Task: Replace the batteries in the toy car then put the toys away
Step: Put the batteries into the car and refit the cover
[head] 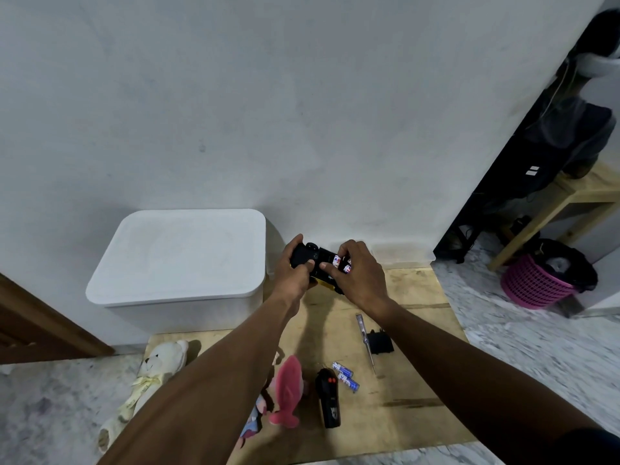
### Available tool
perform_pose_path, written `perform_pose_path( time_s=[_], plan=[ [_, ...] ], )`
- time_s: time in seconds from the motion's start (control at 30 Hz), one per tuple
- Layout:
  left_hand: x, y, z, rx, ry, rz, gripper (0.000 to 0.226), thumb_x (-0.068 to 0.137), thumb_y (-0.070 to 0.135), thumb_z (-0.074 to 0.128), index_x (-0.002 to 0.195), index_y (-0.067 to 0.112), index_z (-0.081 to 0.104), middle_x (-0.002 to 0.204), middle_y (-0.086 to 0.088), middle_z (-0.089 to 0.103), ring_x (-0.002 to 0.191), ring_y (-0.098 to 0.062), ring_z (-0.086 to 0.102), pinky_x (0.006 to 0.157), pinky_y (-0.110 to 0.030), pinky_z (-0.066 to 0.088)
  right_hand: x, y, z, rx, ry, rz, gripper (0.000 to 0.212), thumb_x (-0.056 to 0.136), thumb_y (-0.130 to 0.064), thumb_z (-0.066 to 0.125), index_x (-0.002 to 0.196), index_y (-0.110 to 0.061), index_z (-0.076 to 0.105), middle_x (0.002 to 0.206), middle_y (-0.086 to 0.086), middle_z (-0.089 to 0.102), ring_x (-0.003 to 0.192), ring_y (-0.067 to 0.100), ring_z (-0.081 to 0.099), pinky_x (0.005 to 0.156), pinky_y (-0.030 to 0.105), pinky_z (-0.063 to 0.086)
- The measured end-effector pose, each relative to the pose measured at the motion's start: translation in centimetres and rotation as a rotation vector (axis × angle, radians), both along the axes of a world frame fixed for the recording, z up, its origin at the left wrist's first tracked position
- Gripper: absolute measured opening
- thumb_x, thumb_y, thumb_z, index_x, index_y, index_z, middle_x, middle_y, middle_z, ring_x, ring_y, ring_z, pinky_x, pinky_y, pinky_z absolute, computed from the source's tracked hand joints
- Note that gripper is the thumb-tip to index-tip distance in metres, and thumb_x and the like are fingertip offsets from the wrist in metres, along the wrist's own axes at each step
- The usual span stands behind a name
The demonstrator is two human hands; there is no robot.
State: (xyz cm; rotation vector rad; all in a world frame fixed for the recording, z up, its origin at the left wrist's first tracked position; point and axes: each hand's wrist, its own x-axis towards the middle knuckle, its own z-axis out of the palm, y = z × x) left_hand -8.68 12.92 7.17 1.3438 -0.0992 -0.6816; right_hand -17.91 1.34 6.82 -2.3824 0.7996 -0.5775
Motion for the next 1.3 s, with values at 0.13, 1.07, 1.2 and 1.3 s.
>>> perform_pose_path(
  time_s=[0.13, 1.07, 1.2, 1.3],
  plan=[
    [0.3, 0.0, -0.1, 0.009, -0.040, -0.004, 0.053, 0.092, -0.002, 0.056, 0.125, 0.040, 0.057, 0.118, 0.010, 0.054, 0.110, -0.024, 0.062, 0.087, -0.051, 0.058, -0.1, 0.0, 0.2, -0.001, -0.038, -0.005, 0.033, 0.077, -0.052, 0.074, 0.090, -0.035, 0.049, 0.093, -0.017, 0.054, 0.077, 0.004, 0.057, 0.062, 0.027, 0.046],
    [0.1, 0.8, -6.8, 0.235, 0.049, -0.087, 0.030, 0.092, 0.011, 0.068, 0.118, 0.023, 0.057, 0.106, 0.004, 0.067, 0.082, -0.012, 0.063, 0.060, -0.031, 0.050, -1.3, -2.6, -2.7, 1.010, -0.032, -0.105, 0.037, 0.089, -0.026, 0.075, 0.097, 0.009, 0.068, 0.061, 0.006, 0.054, 0.043, 0.014, 0.049, 0.041, 0.022, 0.042],
    [0.0, 0.2, -9.4, 0.305, 0.100, -0.156, 0.030, 0.090, 0.010, 0.071, 0.112, 0.023, 0.053, 0.105, -0.001, 0.065, 0.083, -0.014, 0.064, 0.054, -0.027, 0.051, -1.5, -3.0, -5.5, 0.854, 0.104, -0.079, 0.028, 0.086, -0.020, 0.079, 0.090, 0.006, 0.070, 0.064, 0.013, 0.060, 0.043, 0.017, 0.053, 0.042, 0.022, 0.043],
    [-0.2, -0.5, -11.3, 0.386, 0.083, -0.194, 0.032, 0.086, 0.011, 0.074, 0.108, 0.015, 0.051, 0.116, -0.013, 0.065, 0.094, -0.023, 0.062, 0.072, -0.033, 0.052, -1.4, -3.6, -7.1, 0.771, 0.196, -0.063, 0.016, 0.086, -0.014, 0.077, 0.089, 0.001, 0.073, 0.067, 0.014, 0.066, 0.043, 0.016, 0.056, 0.041, 0.022, 0.045]
  ],
)
